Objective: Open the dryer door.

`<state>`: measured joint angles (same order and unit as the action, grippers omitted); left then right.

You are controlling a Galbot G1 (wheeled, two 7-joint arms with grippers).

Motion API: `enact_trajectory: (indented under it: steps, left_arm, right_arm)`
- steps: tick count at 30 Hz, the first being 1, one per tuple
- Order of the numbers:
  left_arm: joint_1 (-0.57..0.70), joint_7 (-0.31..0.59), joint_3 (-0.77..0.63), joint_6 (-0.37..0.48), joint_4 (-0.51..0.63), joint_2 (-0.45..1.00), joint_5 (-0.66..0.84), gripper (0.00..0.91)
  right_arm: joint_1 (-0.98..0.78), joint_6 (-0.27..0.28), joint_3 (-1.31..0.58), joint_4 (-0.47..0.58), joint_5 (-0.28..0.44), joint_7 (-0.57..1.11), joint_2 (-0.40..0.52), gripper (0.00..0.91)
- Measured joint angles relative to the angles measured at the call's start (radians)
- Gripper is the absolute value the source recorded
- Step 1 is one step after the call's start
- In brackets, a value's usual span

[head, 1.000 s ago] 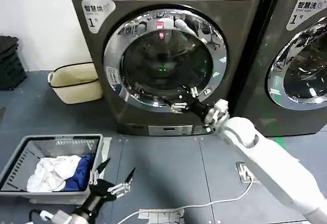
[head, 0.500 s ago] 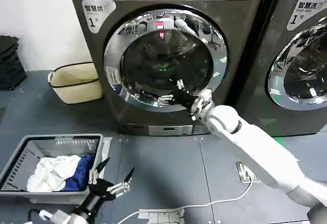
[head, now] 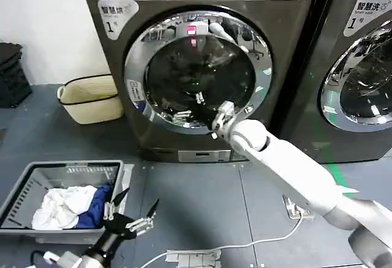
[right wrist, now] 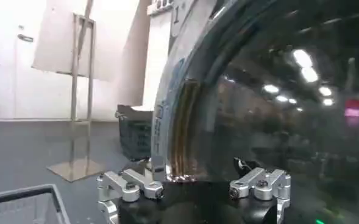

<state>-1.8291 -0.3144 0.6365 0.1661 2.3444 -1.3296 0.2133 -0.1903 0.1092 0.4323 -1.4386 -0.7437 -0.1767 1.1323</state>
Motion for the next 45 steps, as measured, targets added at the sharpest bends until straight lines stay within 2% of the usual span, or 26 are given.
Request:
enact_trajectory:
  steps: [27,45]
  left_arm:
    - [-0.010,0.001,0.022,-0.002,0.010,0.000,0.022,0.907]
    - [-0.030,0.002,0.039,-0.004,0.029,-0.005,0.027,0.907]
  right_arm:
    - [0.079,-0.013,0.034,0.207,0.067,-0.023,0.202,0.907]
    - [0.102,-0.025,0.041,0.283,0.074,-0.059,0.274,0.907]
